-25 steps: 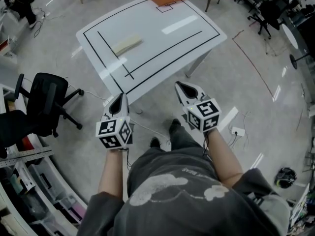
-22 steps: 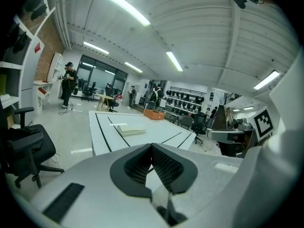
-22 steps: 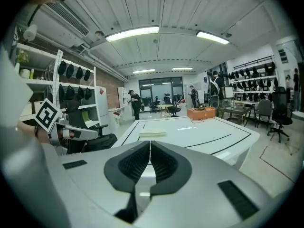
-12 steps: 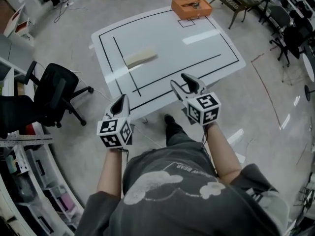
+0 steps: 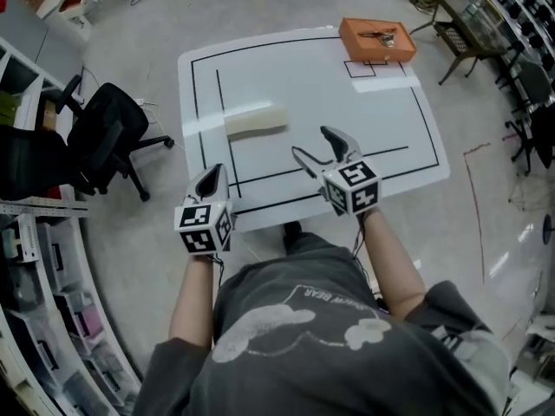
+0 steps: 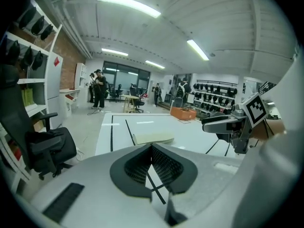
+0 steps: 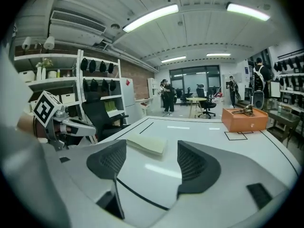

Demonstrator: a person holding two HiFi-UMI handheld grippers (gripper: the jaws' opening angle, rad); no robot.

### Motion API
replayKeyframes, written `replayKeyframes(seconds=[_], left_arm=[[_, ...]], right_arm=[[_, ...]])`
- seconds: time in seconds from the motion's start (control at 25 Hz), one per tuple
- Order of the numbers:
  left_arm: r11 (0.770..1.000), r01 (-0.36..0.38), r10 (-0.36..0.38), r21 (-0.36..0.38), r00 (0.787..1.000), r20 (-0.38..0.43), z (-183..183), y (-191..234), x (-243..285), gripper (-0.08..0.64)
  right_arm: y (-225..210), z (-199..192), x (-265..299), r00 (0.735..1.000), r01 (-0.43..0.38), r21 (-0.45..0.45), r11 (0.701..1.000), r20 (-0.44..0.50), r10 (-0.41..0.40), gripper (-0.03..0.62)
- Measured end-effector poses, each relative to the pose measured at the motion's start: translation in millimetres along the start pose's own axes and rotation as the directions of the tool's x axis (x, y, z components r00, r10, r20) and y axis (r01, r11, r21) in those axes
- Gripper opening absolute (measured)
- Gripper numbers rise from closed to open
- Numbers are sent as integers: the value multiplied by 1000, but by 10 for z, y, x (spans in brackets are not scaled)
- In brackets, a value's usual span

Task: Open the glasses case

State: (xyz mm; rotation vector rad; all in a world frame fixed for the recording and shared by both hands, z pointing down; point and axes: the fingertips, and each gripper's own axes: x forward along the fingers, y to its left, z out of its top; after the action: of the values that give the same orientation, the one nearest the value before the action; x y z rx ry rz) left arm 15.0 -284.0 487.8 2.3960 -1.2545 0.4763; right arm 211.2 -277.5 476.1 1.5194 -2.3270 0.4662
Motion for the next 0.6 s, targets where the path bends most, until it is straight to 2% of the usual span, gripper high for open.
replayKeyframes(seconds=[0.24, 0.6], left_arm=[[996, -89, 87, -28, 995, -51, -38, 53, 439, 2], [984, -169, 160, -63, 978, -131, -193, 250, 992, 2]], right_arm=[[-260, -25, 348, 995, -83, -56, 995, -55, 80, 322], [-394, -115, 826, 974, -201, -115, 973, -132, 185, 319]])
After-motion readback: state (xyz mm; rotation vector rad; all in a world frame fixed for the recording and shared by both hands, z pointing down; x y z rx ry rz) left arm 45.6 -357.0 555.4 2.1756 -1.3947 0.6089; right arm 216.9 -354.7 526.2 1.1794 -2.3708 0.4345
